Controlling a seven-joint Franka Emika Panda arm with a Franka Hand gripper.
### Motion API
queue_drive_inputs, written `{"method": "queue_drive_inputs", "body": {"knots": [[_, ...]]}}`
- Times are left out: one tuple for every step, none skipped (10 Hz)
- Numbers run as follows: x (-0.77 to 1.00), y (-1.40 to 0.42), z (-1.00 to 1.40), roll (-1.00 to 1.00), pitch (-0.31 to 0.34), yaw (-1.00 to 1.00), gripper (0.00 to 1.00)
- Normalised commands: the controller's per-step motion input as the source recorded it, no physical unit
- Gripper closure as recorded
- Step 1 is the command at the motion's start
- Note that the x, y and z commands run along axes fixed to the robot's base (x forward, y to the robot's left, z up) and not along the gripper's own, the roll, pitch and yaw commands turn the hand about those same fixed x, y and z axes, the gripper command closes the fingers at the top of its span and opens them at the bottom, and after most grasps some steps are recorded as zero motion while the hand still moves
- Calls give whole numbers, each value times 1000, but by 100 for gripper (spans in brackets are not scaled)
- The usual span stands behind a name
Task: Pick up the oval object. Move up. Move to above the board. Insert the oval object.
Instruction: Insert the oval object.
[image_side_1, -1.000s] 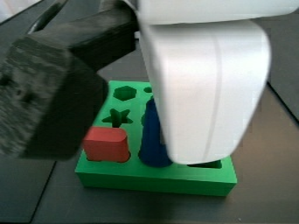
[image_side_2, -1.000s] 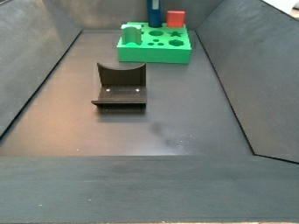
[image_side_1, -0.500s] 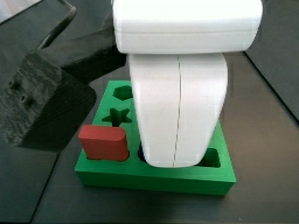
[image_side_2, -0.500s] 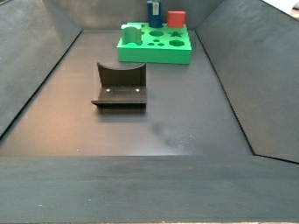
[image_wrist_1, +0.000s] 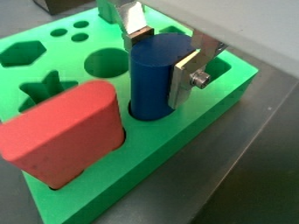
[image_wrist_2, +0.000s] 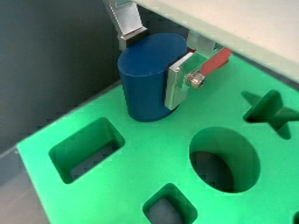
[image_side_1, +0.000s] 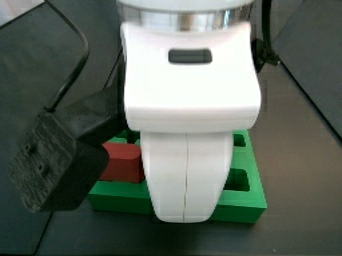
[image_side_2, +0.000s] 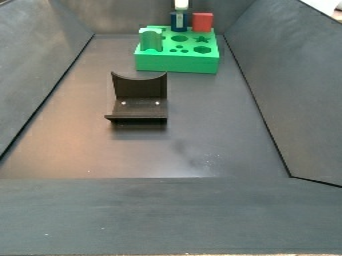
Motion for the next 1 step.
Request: {"method": "queue_drive_inputs", "body": {"knots": [[0, 0, 0, 0, 0, 0, 100]]}}
